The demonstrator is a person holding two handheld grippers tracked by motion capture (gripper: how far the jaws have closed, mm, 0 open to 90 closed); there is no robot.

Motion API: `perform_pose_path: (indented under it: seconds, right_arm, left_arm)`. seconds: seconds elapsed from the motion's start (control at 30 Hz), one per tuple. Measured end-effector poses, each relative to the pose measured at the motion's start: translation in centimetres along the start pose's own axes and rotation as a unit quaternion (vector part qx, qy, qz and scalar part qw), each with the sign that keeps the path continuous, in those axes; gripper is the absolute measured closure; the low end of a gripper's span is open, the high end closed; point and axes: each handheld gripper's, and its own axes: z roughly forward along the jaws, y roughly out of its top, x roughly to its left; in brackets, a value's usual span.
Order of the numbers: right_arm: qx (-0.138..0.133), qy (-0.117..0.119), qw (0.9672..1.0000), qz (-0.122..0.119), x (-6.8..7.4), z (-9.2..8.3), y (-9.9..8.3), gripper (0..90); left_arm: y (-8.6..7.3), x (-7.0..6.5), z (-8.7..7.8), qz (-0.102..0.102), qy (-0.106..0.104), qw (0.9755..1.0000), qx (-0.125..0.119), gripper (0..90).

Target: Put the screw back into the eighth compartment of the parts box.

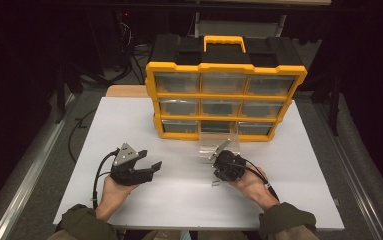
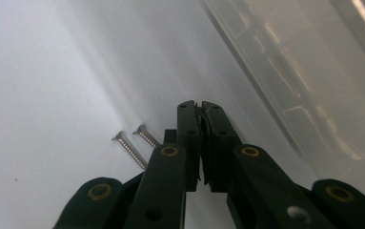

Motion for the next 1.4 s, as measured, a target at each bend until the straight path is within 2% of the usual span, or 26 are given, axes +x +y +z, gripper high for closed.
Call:
perform_pose_path:
  seconds: [0.53,0.73,0.97,1.4]
  right_arm:
    - [0.000,0.002,1.0000,-0.002,-0.1,-0.1,0.0,89.6]
    - [-0.009,0.006,0.9999,0.000,-0.1,-0.6,-0.2,89.7]
    - [-0.017,0.007,0.9998,0.006,-0.2,-1.4,-0.4,89.7]
    - [-0.048,0.006,0.9988,0.005,-0.3,-4.2,-0.9,89.7]
  left_arm:
    - [0.0,0.0,0.0,0.002,0.000,1.0000,0.003,32.3]
    - [0.0,0.0,0.0,0.002,0.000,1.0000,0.004,32.3]
    - [0.0,0.0,0.1,0.002,0.000,1.0000,0.004,32.3]
    - [0.0,0.0,0.1,0.000,0.000,1.0000,0.003,32.3]
